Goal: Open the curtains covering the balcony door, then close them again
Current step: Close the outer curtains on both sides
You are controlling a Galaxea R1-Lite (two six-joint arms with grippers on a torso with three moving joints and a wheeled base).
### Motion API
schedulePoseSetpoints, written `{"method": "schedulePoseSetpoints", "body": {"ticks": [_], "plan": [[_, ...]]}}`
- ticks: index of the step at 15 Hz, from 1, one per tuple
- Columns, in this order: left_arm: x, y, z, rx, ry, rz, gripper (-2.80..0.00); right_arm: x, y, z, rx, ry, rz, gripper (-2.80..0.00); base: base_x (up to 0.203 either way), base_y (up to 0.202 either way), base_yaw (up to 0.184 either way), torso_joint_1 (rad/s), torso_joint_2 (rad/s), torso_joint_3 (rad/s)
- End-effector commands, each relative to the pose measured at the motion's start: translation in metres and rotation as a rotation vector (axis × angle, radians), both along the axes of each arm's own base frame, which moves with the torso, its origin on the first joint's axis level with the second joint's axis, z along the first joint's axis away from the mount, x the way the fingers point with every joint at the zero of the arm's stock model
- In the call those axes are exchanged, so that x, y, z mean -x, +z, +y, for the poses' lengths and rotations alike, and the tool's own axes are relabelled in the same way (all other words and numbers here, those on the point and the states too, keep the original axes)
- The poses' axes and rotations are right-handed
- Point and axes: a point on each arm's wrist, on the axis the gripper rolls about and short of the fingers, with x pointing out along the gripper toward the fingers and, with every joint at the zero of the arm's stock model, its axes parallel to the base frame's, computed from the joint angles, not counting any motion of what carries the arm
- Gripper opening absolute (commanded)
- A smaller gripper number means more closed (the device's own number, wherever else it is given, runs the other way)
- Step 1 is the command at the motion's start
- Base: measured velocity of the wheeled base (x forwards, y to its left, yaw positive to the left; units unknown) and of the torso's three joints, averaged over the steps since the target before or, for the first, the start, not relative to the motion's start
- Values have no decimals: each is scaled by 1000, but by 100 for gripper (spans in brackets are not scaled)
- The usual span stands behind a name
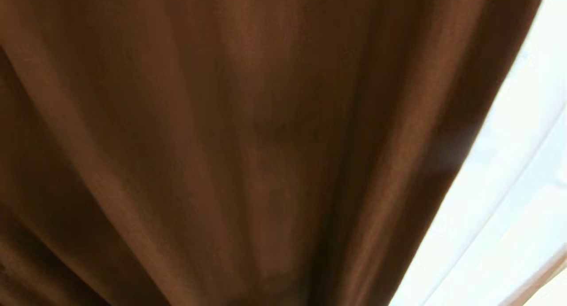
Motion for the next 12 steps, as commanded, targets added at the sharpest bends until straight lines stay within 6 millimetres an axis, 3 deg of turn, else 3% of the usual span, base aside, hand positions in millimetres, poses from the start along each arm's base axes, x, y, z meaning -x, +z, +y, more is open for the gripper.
{"method": "schedulePoseSetpoints", "body": {"ticks": [1,4,7,12], "plan": [[4,-23,2,-34,105,30,-280,0,0,0,0,1,0,-280,0,0,0,0,0,0],[-1,-54,3,-91,151,140,-280,0,0,0,0,1,0,-280,0,0,0,0,0,0],[-1,-72,3,-101,198,188,-280,0,0,0,0,1,0,-280,0,0,0,0,0,0],[18,-83,2,-96,230,20,-280,0,0,0,0,1,0,-280,0,0,0,0,0,0]]}}
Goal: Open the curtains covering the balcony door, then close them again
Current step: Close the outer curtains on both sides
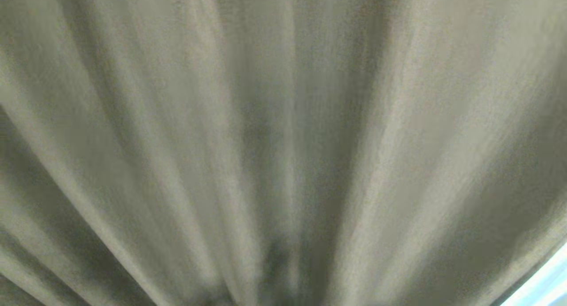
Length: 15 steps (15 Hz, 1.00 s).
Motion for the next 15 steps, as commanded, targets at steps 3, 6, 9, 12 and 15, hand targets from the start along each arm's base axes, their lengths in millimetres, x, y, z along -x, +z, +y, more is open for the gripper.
{"method": "schedulePoseSetpoints", "body": {"ticks": [3,6,9,12,15], "plan": [[9,-13,-2,-16,-84,-110,-280,0,0,0,0,1,0,-280,0,0,0,0,0,0],[9,-9,-2,-18,-83,-160,-280,0,0,0,0,1,0,-280,0,0,0,0,0,0],[9,-9,-2,-18,-83,-161,-280,0,0,0,0,1,0,-280,0,0,0,0,0,0],[9,-9,-2,-18,-84,-161,-280,0,0,0,0,1,0,-280,0,0,0,0,0,0],[9,-9,-2,-18,-83,-160,-280,0,0,0,0,1,0,-280,0,0,0,0,0,0]]}}
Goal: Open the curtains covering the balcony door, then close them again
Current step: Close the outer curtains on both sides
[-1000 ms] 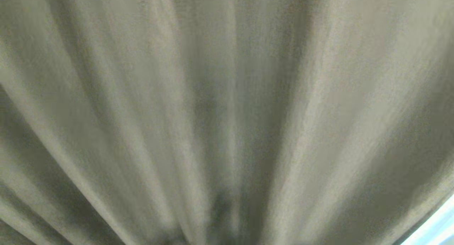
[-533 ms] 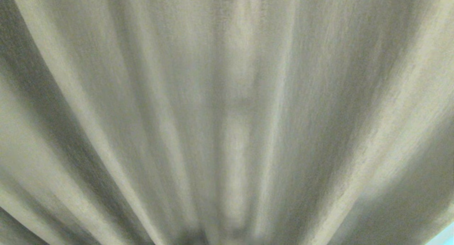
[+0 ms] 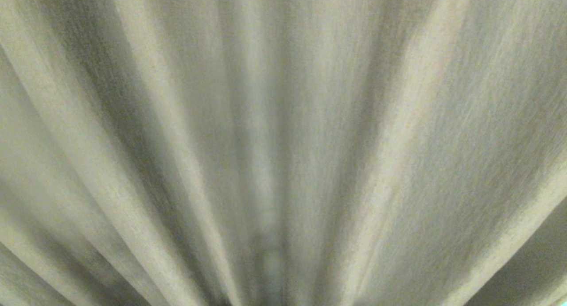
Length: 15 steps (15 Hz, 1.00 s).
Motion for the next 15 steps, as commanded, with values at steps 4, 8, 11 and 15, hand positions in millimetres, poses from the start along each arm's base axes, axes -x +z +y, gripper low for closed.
{"method": "schedulePoseSetpoints", "body": {"ticks": [4,8,11,15], "plan": [[0,0,0,2,1,-3,-280,0,0,0,0,1,0,-280,0,0,0,0,0,0],[0,0,0,2,1,-3,-280,0,0,0,0,1,0,-280,0,0,0,0,0,0],[0,0,0,2,2,-3,-280,0,0,0,0,1,0,-280,0,0,0,0,0,0],[0,0,0,2,1,-1,-280,0,0,0,0,1,0,-280,0,0,0,0,0,0]]}}
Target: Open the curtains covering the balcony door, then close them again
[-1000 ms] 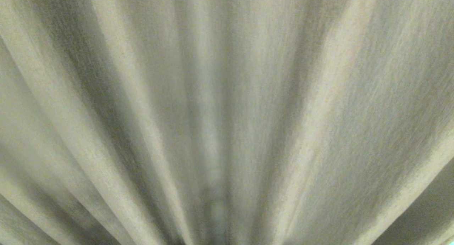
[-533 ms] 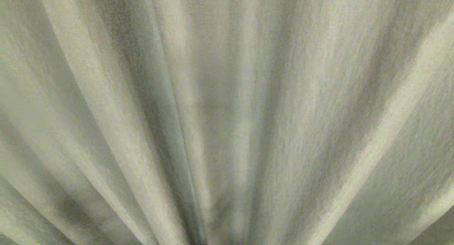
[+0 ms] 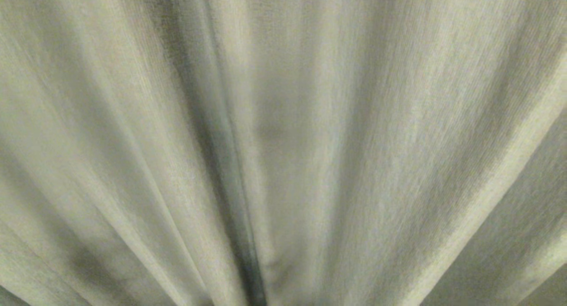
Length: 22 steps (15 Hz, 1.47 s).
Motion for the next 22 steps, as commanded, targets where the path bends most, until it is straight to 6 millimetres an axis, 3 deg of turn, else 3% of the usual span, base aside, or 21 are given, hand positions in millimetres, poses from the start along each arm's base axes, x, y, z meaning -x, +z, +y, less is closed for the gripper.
{"method": "schedulePoseSetpoints", "body": {"ticks": [1,17,22], "plan": [[0,0,0,1,1,-2,-280,0,0,0,1,1,0,-280,0,0,0,0,0,0],[0,-2,0,-1,1,16,-280,0,0,0,-1,1,0,-280,0,0,0,0,0,0],[0,-2,0,-2,1,16,-280,0,0,0,-1,1,0,-280,-2,-150,1,2,4,3]]}}
